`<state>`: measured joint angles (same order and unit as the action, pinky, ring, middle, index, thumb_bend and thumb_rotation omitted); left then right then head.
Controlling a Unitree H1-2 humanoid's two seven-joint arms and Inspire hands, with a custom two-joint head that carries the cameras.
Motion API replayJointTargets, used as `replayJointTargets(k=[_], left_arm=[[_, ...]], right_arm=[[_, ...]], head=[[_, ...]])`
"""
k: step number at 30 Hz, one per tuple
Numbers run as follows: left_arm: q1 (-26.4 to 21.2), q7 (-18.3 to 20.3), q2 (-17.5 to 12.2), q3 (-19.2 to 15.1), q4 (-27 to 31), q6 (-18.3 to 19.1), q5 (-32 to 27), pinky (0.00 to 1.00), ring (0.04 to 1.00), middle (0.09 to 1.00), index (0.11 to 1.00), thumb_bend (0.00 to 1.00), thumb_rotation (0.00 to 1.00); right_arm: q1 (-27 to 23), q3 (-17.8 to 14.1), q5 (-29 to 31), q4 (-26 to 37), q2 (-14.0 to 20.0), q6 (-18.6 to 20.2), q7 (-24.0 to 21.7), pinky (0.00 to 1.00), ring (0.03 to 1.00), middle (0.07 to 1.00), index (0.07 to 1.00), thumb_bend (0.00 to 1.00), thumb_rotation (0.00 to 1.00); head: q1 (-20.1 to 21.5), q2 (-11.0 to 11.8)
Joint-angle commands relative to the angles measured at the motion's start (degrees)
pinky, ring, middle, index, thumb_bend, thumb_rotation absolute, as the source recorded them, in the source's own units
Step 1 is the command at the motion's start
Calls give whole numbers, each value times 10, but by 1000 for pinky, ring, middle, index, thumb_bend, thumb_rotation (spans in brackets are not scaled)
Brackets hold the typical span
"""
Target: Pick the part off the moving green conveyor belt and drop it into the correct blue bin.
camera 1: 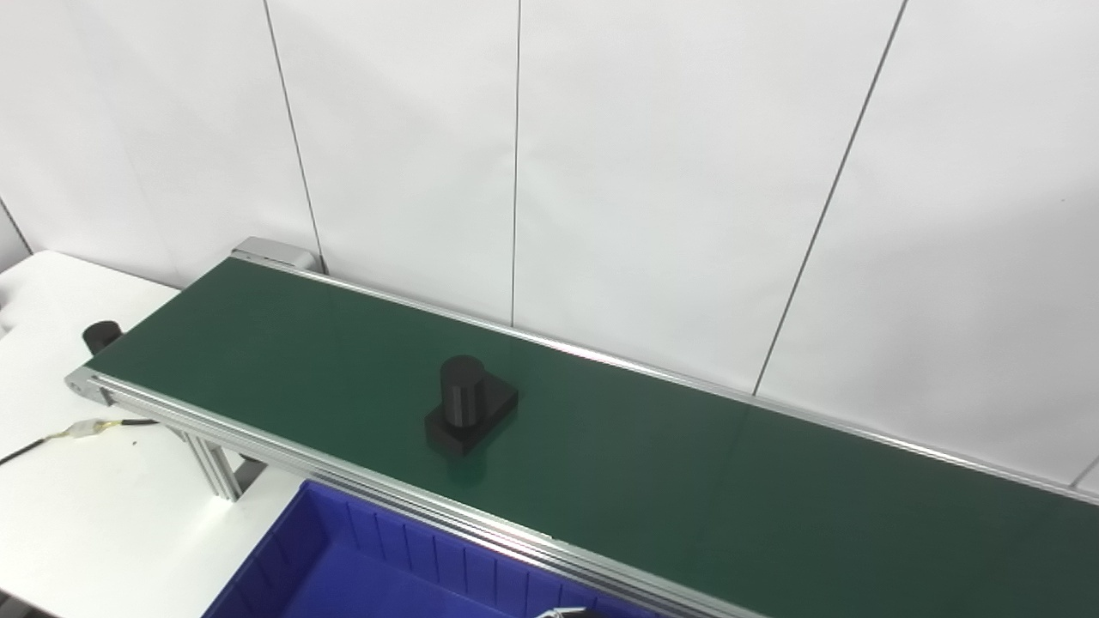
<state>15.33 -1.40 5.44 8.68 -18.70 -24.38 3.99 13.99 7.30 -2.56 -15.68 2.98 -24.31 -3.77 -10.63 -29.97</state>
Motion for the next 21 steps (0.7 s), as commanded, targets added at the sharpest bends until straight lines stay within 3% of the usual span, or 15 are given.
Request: replayJointTargets(k=[1, 15, 21], left_arm=[[-3, 7, -1, 2, 14, -15, -5, 736, 698, 708, 725, 633, 0], [-7, 11, 0, -4, 12, -12, -12, 752, 706, 715, 734, 587, 0], [-3, 13, 0, -2, 22, -7, -15, 767, 720, 725, 747, 536, 0]], right_arm=[[-8, 4, -6, 12, -4, -26, 10, 606, 711, 796, 820, 746, 3], [-13, 7, -2, 9, 0, -26, 19, 608, 709, 792, 817, 735, 0], [-13, 5, 2, 18, 6, -26, 14, 609, 711, 788, 788, 733, 0]], head=[[4, -2], [20, -14], [30, -36]])
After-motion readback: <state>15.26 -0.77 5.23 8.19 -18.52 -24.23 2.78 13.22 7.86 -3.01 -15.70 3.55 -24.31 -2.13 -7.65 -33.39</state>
